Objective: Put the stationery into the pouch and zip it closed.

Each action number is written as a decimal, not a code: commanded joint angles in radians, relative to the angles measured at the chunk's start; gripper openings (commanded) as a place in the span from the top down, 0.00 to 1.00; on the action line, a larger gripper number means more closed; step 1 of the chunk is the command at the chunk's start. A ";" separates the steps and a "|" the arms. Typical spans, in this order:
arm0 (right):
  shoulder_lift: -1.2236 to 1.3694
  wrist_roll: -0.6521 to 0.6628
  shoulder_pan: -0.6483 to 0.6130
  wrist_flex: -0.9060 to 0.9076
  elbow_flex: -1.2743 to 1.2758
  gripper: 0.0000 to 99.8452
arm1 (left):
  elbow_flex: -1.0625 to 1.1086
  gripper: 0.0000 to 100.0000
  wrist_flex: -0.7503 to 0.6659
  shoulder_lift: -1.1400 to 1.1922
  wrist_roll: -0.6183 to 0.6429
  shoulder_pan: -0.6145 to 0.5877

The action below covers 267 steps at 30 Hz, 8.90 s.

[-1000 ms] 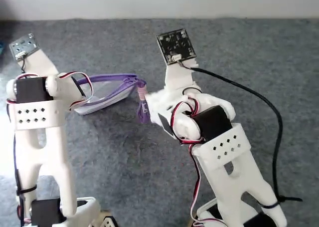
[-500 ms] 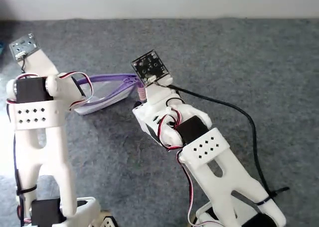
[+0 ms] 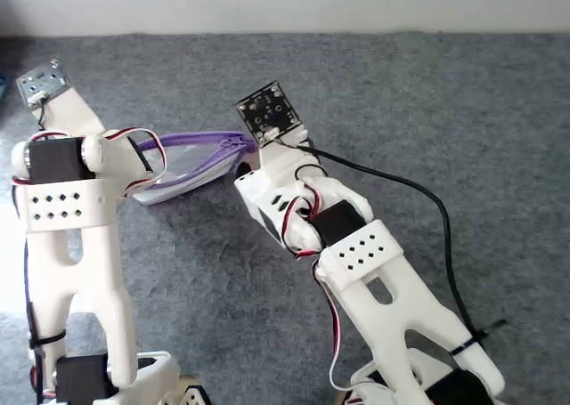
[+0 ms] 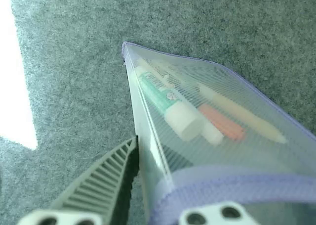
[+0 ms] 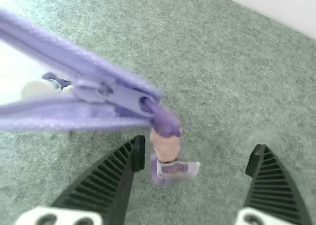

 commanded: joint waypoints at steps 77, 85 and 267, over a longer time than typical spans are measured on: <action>-0.219 0.170 -0.007 0.257 -0.040 0.99 | -0.039 0.96 -0.032 0.005 0.011 0.012; -0.438 0.169 -0.012 0.483 -0.038 0.99 | -0.041 0.69 -0.141 0.005 -0.048 0.169; 0.599 0.499 0.705 -0.044 -0.884 0.99 | 0.909 0.99 -0.718 -1.091 -0.419 0.667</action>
